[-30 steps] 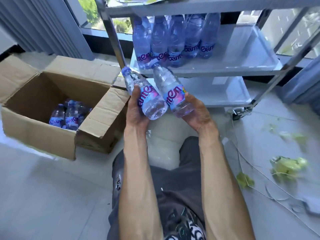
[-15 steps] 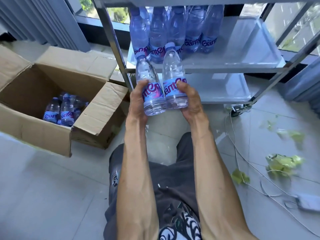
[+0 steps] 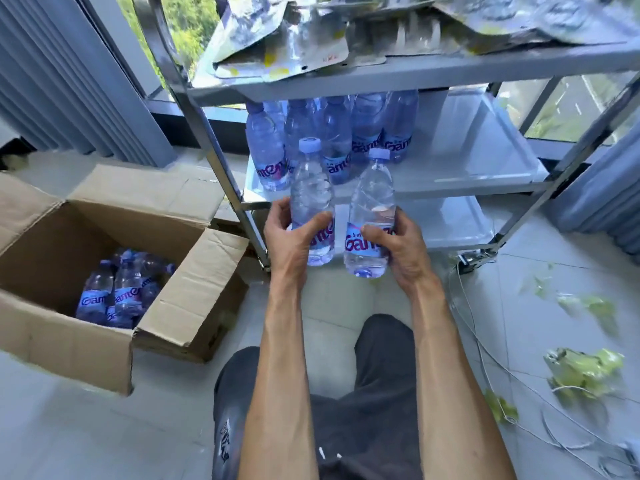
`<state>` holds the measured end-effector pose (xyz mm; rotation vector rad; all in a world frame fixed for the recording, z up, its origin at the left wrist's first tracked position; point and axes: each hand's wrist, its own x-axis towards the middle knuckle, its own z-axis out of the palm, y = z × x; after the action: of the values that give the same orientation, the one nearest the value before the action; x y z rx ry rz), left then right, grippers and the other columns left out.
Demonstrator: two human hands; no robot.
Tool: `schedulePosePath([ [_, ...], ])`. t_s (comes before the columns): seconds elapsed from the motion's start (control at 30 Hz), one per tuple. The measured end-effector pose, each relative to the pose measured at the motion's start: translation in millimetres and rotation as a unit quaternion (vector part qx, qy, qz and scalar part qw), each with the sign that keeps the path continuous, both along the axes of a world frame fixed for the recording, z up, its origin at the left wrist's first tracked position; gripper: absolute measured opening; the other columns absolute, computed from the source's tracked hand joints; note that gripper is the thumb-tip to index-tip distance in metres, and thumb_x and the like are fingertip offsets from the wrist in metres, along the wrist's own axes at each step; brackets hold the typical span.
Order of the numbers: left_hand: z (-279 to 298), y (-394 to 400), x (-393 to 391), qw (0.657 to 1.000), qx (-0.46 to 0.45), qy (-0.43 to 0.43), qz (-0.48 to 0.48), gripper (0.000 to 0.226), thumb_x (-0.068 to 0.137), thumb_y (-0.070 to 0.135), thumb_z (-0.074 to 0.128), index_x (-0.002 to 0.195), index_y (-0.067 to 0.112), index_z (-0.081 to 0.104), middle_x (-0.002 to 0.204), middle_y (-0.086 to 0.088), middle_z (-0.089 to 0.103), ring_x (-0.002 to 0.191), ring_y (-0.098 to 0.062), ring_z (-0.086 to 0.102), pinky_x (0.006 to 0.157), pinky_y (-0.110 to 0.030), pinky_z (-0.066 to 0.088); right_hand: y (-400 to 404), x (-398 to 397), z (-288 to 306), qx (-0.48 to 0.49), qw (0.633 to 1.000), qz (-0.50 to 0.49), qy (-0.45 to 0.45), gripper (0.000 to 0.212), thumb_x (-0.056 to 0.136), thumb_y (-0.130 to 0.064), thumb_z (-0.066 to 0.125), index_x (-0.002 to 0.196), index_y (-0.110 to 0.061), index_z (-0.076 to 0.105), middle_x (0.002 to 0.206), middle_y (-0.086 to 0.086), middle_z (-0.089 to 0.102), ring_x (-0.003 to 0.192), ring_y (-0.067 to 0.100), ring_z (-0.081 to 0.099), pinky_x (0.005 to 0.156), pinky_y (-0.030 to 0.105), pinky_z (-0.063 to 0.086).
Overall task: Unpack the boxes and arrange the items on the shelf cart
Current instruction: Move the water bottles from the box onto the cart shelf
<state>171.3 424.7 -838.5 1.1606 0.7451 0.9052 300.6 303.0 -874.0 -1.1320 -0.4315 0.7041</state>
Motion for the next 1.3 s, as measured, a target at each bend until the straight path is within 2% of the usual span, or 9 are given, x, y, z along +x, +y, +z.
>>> schedulePosePath([
  [0.17, 4.6, 1.7, 48.9, 0.987, 0.091, 0.104, 0.082, 0.052, 0.063, 0.017, 0.089, 0.110, 0.013, 0.068, 0.101, 0.001, 0.073, 0.091, -0.016, 0.070, 0.087, -0.042, 0.056, 8.2, 33.6, 9.6, -0.087, 0.976, -0.162, -0.114, 0.034, 0.064, -0.010, 0.085, 0.094, -0.017, 0.070, 0.081, -0.003, 0.073, 0.071, 0.012, 0.066, 0.064, 0.029, 0.055],
  [0.33, 10.3, -4.2, 109.7, 0.979, 0.150, 0.120, 0.071, 0.052, 0.064, 0.026, 0.086, 0.113, 0.016, 0.069, 0.107, -0.004, 0.067, 0.094, -0.017, 0.066, 0.088, -0.039, 0.054, 17.2, 76.1, 18.0, -0.093, 0.946, -0.261, -0.169, 0.039, 0.064, -0.007, 0.082, 0.100, -0.009, 0.067, 0.086, 0.003, 0.071, 0.070, 0.009, 0.062, 0.067, 0.024, 0.052],
  [0.5, 13.2, -18.2, 177.4, 0.957, 0.226, 0.135, 0.122, 0.064, 0.066, 0.020, 0.085, 0.126, 0.017, 0.064, 0.118, -0.001, 0.061, 0.107, -0.013, 0.059, 0.085, -0.019, 0.045, 41.6, 116.6, 24.9, -0.077, 0.932, -0.316, -0.161, 0.038, 0.064, -0.001, 0.078, 0.099, -0.003, 0.063, 0.088, 0.005, 0.070, 0.076, 0.014, 0.065, 0.070, 0.032, 0.054],
  [0.57, 9.5, -17.6, 196.0, 0.957, 0.219, 0.134, 0.135, 0.063, 0.070, 0.017, 0.083, 0.129, 0.013, 0.061, 0.124, -0.003, 0.061, 0.112, -0.014, 0.058, 0.086, -0.015, 0.044, 48.5, 132.3, 23.2, -0.098, 0.926, -0.308, -0.192, 0.038, 0.063, -0.008, 0.077, 0.098, -0.004, 0.062, 0.089, 0.003, 0.069, 0.078, 0.014, 0.063, 0.071, 0.034, 0.053],
  [0.77, -9.1, 4.5, 217.3, 0.955, 0.187, 0.174, 0.153, 0.050, 0.078, 0.015, 0.079, 0.123, 0.004, 0.061, 0.115, -0.009, 0.067, 0.108, -0.023, 0.063, 0.093, -0.040, 0.050, 65.4, 159.7, 9.5, -0.125, 0.936, -0.256, -0.205, 0.053, 0.061, -0.002, 0.078, 0.111, -0.009, 0.063, 0.103, 0.004, 0.070, 0.095, 0.023, 0.067, 0.083, 0.044, 0.055],
  [0.9, -8.6, 12.3, 223.8, 0.957, 0.205, 0.143, 0.147, 0.048, 0.073, 0.009, 0.080, 0.118, 0.005, 0.064, 0.111, -0.003, 0.071, 0.103, -0.016, 0.067, 0.090, -0.035, 0.054, 74.6, 167.2, 7.9, -0.105, 0.943, -0.237, -0.211, 0.054, 0.062, -0.004, 0.075, 0.114, -0.010, 0.062, 0.103, 0.002, 0.070, 0.093, 0.018, 0.068, 0.080, 0.039, 0.057],
  [1.13, -21.5, 10.6, 220.3, 0.941, 0.260, 0.162, 0.140, 0.060, 0.077, 0.019, 0.079, 0.131, 0.014, 0.055, 0.123, 0.003, 0.066, 0.112, -0.012, 0.063, 0.094, -0.031, 0.052, 75.1, 175.0, -4.4, -0.144, 0.945, -0.204, -0.213, 0.091, 0.069, -0.013, 0.085, 0.146, -0.012, 0.036, 0.113, -0.010, 0.056, 0.104, 0.005, 0.057, 0.085, 0.008, 0.044],
  [1.2, -26.8, 6.8, 221.5, 0.938, 0.258, 0.169, 0.160, 0.060, 0.076, 0.013, 0.079, 0.131, 0.010, 0.054, 0.125, -0.004, 0.060, 0.113, -0.017, 0.060, 0.097, -0.029, 0.049, 75.3, 172.2, -10.1, -0.142, 0.950, -0.204, -0.189, 0.098, 0.069, -0.012, 0.086, 0.150, -0.010, 0.029, 0.115, -0.013, 0.056, 0.104, 0.002, 0.056, 0.087, 0.010, 0.044],
  [1.3, -41.9, -1.0, 219.3, 0.934, 0.211, 0.209, 0.200, 0.045, 0.078, 0.014, 0.078, 0.118, 0.005, 0.060, 0.107, -0.013, 0.059, 0.096, -0.026, 0.059, 0.086, -0.034, 0.050, 75.1, 170.6, -16.6, -0.163, 0.947, -0.187, -0.203, 0.081, 0.064, -0.010, 0.087, 0.135, -0.010, 0.046, 0.114, -0.009, 0.062, 0.103, 0.009, 0.062, 0.088, 0.024, 0.052],
])
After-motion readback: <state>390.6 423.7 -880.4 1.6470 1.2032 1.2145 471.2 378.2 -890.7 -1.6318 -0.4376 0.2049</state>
